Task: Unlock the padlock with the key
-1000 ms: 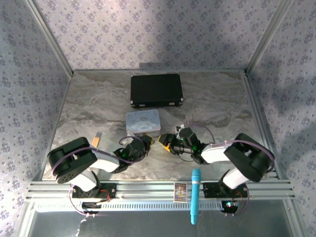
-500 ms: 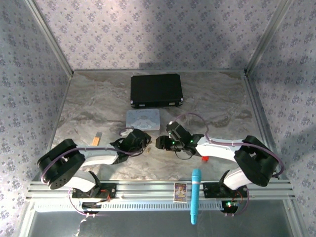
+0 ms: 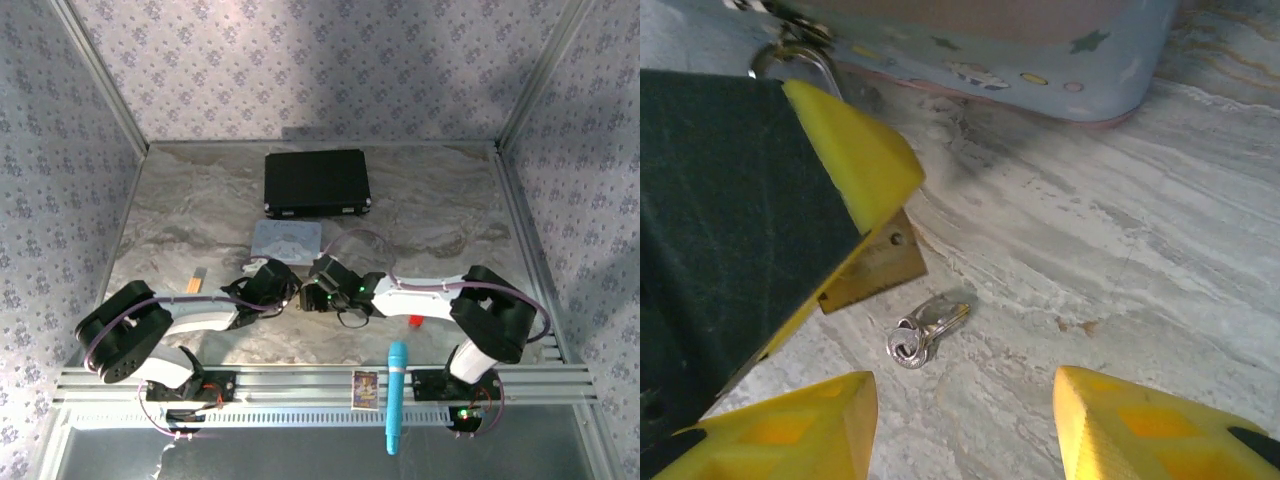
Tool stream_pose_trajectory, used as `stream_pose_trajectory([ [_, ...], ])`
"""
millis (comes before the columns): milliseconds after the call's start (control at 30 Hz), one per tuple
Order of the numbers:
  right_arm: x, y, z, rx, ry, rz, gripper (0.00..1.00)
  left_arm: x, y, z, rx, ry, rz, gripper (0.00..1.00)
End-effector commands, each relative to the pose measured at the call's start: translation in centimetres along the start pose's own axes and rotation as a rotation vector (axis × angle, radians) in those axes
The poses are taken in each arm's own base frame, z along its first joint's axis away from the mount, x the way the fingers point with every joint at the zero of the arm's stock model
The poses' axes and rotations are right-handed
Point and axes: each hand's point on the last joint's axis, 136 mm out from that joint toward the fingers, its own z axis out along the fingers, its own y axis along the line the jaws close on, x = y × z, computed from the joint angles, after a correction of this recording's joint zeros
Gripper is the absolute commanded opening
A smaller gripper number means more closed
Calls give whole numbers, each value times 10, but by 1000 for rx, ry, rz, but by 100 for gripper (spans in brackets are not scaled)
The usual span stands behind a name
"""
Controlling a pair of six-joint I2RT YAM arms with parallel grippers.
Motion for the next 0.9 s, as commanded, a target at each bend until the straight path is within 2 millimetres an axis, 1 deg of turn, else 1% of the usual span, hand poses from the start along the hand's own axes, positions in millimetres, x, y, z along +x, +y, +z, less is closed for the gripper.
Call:
stream_pose_trajectory([
  [0,1,2,8,71,-7,-41,50,-5,34,-1,-119,-22,43,18],
  [167,3,4,17,104,-23,-26,49,-7,47,0,-137,-32,42,20],
  [267,5,8,23,99,-18,-31,49,-6,49,1,-129,-33,35,20],
  [333,7,9,27,105,-16,-33,50,-7,51,-1,-137,-36,38,23],
  [433,7,8,32,129,-28,-32,49,-10,50,-6,-134,-49,34,28],
  [533,7,3,35,193,-26,-40,49,-13,50,-13,-140,-61,40,34],
  [633,10,4,38,224,-28,-64,48,-17,52,-20,-144,-79,41,38],
  [700,13,1,39,290,-18,-101,48,-21,56,-25,-150,-95,40,40],
  [867,19,-3,44,361,4,-153,46,-30,58,-39,-145,-141,41,46],
])
